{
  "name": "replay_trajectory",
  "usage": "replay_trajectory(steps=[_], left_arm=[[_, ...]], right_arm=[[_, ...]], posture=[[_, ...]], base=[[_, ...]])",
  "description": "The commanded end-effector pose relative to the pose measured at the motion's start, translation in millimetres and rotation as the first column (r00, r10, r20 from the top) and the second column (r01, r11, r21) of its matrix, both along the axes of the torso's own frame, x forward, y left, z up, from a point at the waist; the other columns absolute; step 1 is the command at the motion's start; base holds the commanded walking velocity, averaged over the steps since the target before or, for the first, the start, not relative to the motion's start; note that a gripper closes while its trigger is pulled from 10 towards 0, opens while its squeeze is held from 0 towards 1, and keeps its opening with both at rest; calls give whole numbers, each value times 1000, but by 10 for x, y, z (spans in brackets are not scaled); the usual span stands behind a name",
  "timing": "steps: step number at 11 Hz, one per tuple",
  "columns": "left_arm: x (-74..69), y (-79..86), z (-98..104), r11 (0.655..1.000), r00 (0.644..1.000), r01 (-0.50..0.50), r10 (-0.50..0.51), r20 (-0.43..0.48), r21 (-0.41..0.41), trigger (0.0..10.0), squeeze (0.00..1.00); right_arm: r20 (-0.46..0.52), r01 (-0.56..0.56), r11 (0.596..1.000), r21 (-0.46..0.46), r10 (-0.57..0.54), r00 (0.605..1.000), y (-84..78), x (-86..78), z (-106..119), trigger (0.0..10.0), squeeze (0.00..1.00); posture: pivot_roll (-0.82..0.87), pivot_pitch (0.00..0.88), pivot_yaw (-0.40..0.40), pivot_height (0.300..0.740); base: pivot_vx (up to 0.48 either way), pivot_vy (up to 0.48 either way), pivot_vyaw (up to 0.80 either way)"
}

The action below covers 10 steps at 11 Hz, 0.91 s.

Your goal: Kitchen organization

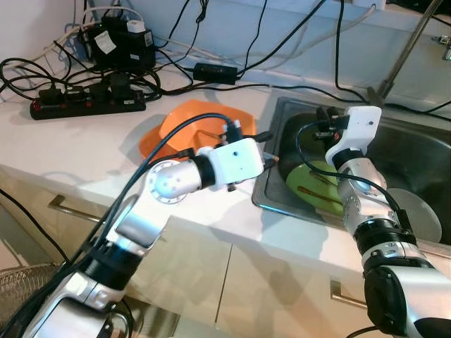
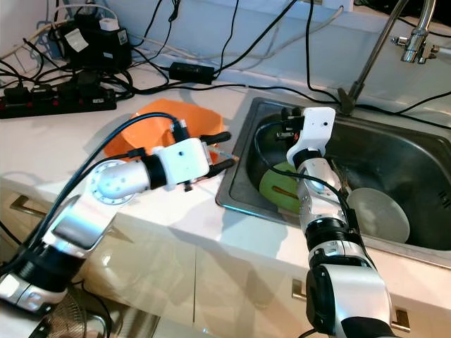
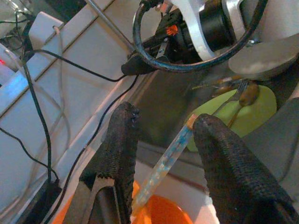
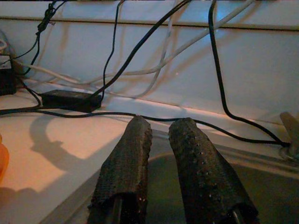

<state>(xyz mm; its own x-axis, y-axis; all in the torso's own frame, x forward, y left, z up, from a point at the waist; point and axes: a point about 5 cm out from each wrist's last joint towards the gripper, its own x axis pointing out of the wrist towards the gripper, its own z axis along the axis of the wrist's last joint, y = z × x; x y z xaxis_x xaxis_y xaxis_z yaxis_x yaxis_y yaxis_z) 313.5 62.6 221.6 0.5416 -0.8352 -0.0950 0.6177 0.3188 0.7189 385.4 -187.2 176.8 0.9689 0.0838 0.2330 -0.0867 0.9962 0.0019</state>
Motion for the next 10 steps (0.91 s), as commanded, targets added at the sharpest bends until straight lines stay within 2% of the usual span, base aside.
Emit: replay_trajectory(steps=[1, 3, 6, 8, 10], left_arm=[[13, -43, 1, 999, 1000, 19, -19, 6, 27, 10000, 0], [64, -98, -33, 997, 999, 32, -33, 7, 71, 10000, 0], [71, -100, 11, 997, 999, 46, -47, 13, 61, 10000, 0], [115, -107, -54, 993, 999, 34, -35, 15, 109, 10000, 0], [189, -161, -168, 975, 998, 4, -16, 57, 222, 10000, 0]], right_arm=[[19, 21, 1000, 12, -21, 1000, -49, -2, 33, 10000, 0], [24, 19, 1000, 14, -19, 1000, -39, 0, 43, 10000, 0], [29, 25, 1000, 16, -26, 999, -62, -9, 44, 10000, 0], [25, 28, 999, 19, -29, 999, -59, -11, 29, 10000, 0], [26, 25, 1000, 18, -26, 999, -49, -10, 31, 10000, 0]], posture=[[224, 0, -53, 740], [222, 0, -47, 740], [221, 0, -41, 740], [221, 0, -38, 740], [217, 0, -36, 740]], base=[[0, 0, 0], [0, 0, 0], [0, 0, 0], [0, 0, 0], [0, 0, 0]])
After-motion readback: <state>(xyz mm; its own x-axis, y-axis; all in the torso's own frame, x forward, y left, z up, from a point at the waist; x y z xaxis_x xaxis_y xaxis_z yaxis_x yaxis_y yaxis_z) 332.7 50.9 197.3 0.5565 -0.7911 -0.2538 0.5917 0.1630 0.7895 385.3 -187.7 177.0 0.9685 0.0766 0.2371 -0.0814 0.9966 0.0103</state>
